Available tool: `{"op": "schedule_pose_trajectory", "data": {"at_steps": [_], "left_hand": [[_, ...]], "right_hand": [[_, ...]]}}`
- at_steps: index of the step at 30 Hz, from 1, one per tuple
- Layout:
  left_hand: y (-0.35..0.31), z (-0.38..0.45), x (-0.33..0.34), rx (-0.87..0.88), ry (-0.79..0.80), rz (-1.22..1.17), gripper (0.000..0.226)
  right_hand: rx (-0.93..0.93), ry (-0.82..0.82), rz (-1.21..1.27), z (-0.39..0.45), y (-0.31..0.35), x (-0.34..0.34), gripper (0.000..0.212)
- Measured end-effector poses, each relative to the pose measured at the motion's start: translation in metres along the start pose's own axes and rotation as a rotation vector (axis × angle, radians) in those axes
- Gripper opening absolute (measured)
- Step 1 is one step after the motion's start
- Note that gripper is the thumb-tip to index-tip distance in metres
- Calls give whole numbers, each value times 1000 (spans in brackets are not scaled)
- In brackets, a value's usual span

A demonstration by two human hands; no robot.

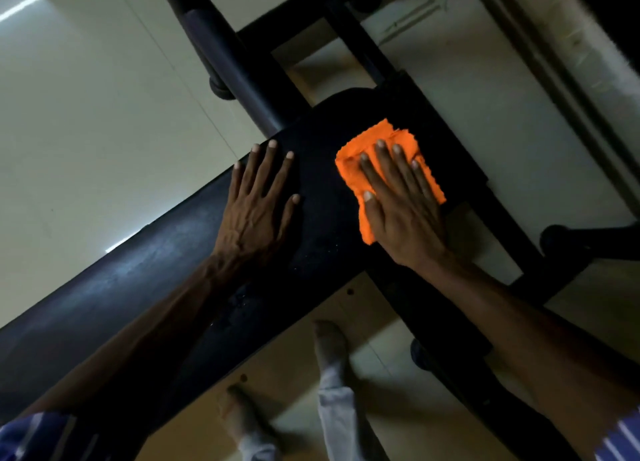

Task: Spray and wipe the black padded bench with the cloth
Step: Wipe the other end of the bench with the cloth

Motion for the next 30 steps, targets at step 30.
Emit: {"op": "schedule_pose_trajectory", "data": {"at_steps": [30], "left_hand": [[47, -13, -14, 319, 134, 121, 63]], "right_hand": [[334, -195, 143, -75, 91, 44, 55]]}}
Point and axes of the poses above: each hand's wrist, its own z-axis towards the middle knuckle, its own x-axis out of the palm, y = z × x, the point moved 1 cm from there along z, towards the middle knuckle, and after that the axes turned 3 degrees about z, right-handed, at the moved point
